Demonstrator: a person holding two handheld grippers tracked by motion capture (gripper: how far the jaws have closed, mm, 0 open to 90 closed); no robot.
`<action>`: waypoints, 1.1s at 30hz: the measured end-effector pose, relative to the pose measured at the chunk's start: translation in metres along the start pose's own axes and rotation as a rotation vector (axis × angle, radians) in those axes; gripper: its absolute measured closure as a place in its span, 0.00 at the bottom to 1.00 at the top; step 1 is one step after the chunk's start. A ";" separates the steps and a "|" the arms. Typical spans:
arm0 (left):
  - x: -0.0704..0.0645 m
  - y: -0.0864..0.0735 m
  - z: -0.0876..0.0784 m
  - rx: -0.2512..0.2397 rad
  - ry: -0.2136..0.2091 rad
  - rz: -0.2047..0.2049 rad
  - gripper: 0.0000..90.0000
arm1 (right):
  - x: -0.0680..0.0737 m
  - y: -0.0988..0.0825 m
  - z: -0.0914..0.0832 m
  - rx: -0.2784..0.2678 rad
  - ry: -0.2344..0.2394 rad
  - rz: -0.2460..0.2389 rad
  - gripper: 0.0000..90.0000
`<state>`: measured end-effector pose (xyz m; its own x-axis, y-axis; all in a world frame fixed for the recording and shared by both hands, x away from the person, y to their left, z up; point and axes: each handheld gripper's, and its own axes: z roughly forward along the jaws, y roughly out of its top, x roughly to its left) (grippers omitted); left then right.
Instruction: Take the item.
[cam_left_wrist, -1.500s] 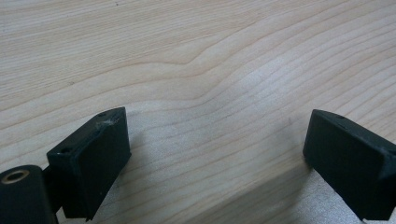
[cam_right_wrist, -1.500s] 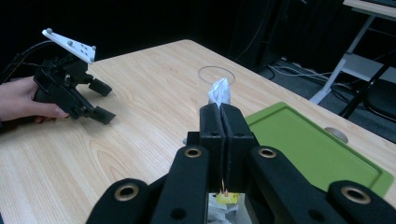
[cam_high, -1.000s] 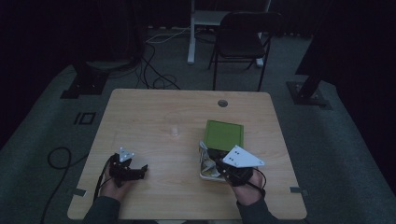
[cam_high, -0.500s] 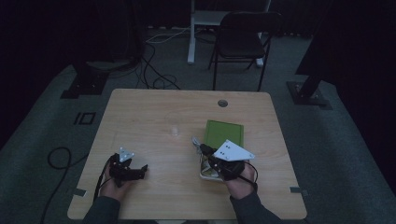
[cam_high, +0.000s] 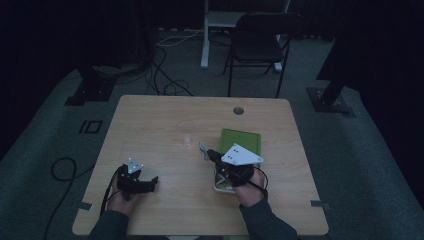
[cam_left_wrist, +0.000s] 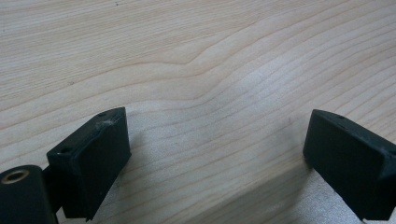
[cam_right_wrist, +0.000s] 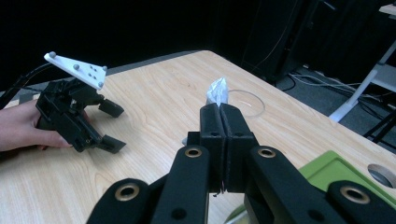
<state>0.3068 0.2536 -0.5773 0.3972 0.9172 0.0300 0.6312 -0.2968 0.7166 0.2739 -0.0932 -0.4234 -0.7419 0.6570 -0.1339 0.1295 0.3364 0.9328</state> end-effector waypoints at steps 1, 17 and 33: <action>0.000 0.000 0.000 0.000 0.000 0.000 0.09 | -0.001 0.001 0.002 -0.001 0.000 -0.004 0.99; 0.000 0.000 0.000 0.004 -0.001 0.004 0.09 | -0.014 0.007 0.021 -0.008 0.020 0.023 0.99; 0.000 0.000 0.000 0.000 -0.001 -0.001 0.09 | -0.028 0.014 0.037 -0.006 0.005 0.035 0.99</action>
<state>0.3068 0.2535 -0.5774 0.3971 0.9173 0.0284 0.6315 -0.2956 0.7168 0.3206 -0.0816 -0.4186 -0.7406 0.6645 -0.0998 0.1511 0.3093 0.9389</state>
